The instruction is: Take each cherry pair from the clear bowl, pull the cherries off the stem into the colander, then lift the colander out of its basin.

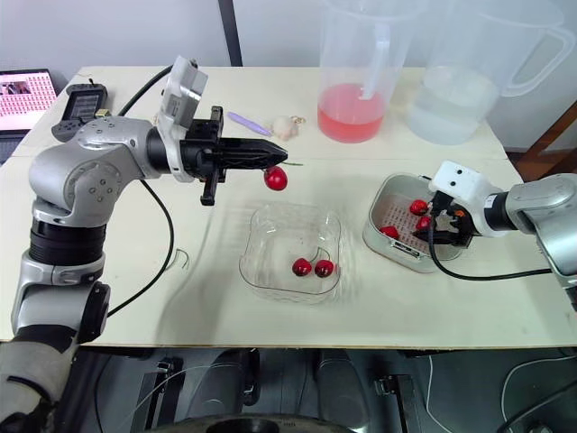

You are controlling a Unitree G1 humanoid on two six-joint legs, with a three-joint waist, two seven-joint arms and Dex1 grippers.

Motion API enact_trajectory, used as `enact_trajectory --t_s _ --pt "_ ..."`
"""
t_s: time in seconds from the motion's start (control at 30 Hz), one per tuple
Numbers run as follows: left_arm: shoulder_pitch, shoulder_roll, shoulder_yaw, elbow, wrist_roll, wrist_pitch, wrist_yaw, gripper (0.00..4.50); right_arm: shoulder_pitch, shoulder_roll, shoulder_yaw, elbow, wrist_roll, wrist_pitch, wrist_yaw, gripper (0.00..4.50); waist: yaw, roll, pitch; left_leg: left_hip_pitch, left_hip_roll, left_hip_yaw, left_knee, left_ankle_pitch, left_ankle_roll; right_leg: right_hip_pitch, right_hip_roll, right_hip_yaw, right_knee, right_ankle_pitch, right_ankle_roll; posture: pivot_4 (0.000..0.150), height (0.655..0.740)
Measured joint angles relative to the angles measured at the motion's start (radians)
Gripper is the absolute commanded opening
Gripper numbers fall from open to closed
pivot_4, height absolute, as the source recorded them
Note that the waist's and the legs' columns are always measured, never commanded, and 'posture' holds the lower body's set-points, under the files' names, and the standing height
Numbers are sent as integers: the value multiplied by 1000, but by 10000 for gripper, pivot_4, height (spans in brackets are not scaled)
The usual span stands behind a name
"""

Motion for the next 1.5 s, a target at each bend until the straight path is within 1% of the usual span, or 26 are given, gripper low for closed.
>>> enact_trajectory --t_s 0.1,0.2,0.27,0.33,0.47,0.87,0.97,1.07,1.33,1.43,1.47,1.5 --pt "-3 -6 3 24 0 -9 6 0 -104 59 -36 2 38 28 3 44786 -6 0 0 1 0 0 0 0 0 0 0 0 0 0 0 1500 7321" --pt "-5 -8 3 42 1 -18 4 0 -228 144 -88 -44 146 109 14 44786 -3 0 0 1 1 -1 -1 0 0 0 2 0 1 0 0 1500 7321" --pt "-9 -10 3 52 2 -20 3 0 -288 203 -97 -85 208 163 13 44786 -1 0 0 0 1 -2 -1 0 0 0 2 0 1 0 0 1500 7321" --pt "-12 -11 5 61 4 -25 6 0 -345 289 -91 -133 272 229 -4 44786 1 0 0 0 1 -2 0 0 0 0 1 -1 1 0 0 1500 7321" --pt "-12 -16 5 57 2 -26 16 0 -388 414 -57 -205 348 313 -42 44786 6 0 0 -1 0 -2 0 0 0 1 1 -1 0 0 0 1500 7321" --pt "-10 -24 5 19 -2 -17 26 0 -386 568 -11 -213 370 334 -118 44786 0 0 0 0 0 -2 0 0 0 0 1 -1 1 1 1 1500 7321" --pt "-10 -24 5 17 -2 -17 25 0 -386 589 -7 -210 378 341 -125 36695 1 0 0 0 0 -2 0 0 0 0 1 -1 1 1 1 1500 7321" --pt "-10 -24 5 17 -2 -17 22 0 -387 607 -7 -211 389 351 -136 23246 1 0 0 0 0 -2 0 0 0 1 1 -1 1 1 1 1500 7321" --pt "-10 -23 5 17 -1 -17 17 0 -386 617 -23 -212 435 383 -169 23246 2 0 0 0 0 -2 0 0 0 1 1 -1 1 1 1 1500 7321" --pt "-10 -23 5 17 -1 -17 16 0 -386 617 -36 -212 448 399 -178 15811 2 0 0 0 0 -2 0 0 0 1 1 -1 1 1 1 1500 7321" --pt "-10 -23 5 17 -1 -17 16 0 -386 616 -40 -212 453 401 -180 11768 1 0 0 0 0 -2 0 0 0 1 1 -1 1 1 1 1500 7321" --pt "-10 -24 5 17 -1 -17 16 0 -386 615 -40 -212 457 401 -181 10961 1 0 0 0 0 -2 0 0 0 1 1 -1 1 1 1 1500 7321"
